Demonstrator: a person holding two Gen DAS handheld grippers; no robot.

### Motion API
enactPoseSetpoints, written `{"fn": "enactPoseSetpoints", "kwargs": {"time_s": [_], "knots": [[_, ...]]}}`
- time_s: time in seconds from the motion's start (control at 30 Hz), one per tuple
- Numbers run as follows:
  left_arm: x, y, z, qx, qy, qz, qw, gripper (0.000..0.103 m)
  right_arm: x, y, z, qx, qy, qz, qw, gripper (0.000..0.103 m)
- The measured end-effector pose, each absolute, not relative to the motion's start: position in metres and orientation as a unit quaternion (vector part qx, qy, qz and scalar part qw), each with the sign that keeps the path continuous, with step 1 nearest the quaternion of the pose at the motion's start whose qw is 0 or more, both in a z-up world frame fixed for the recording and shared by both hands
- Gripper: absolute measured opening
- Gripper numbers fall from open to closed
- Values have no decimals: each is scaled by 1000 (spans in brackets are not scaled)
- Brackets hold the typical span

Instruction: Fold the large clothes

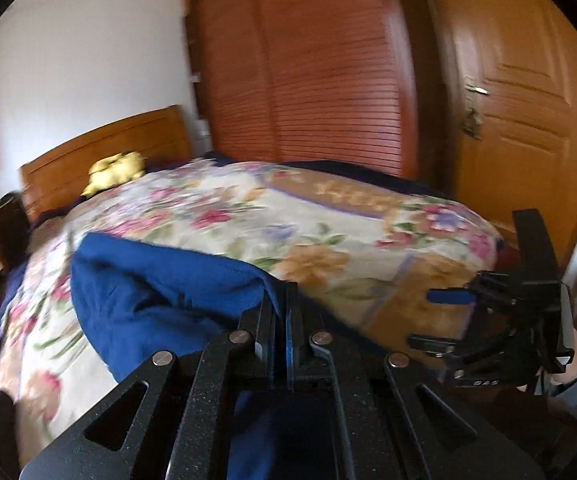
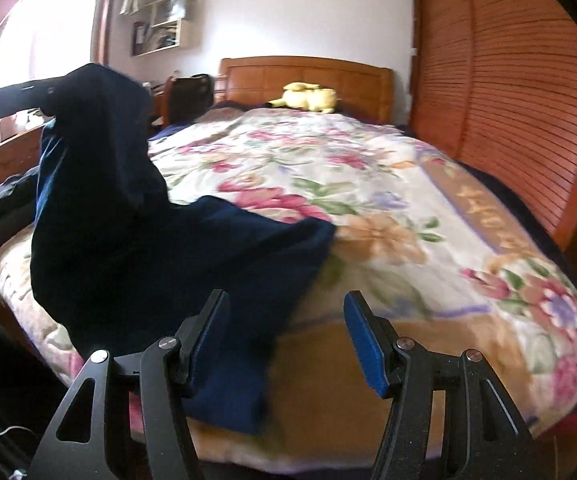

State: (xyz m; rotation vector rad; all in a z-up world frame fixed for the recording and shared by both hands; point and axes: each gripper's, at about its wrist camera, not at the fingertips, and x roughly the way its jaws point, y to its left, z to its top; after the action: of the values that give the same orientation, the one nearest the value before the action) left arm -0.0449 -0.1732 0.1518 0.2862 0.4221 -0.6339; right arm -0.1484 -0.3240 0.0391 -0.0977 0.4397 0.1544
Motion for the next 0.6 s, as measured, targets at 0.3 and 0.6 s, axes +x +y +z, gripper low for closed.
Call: {"fn": "enactPoseSetpoints", "kwargs": {"time_s": [0.3, 0.6], "knots": [[-60, -203, 141, 130, 252, -351, 893, 22, -162, -338, 38, -30, 227, 62, 971, 62], [-67, -136, 155, 101, 201, -283, 932, 80, -156, -314, 60, -45, 203, 81, 975, 62]]}}
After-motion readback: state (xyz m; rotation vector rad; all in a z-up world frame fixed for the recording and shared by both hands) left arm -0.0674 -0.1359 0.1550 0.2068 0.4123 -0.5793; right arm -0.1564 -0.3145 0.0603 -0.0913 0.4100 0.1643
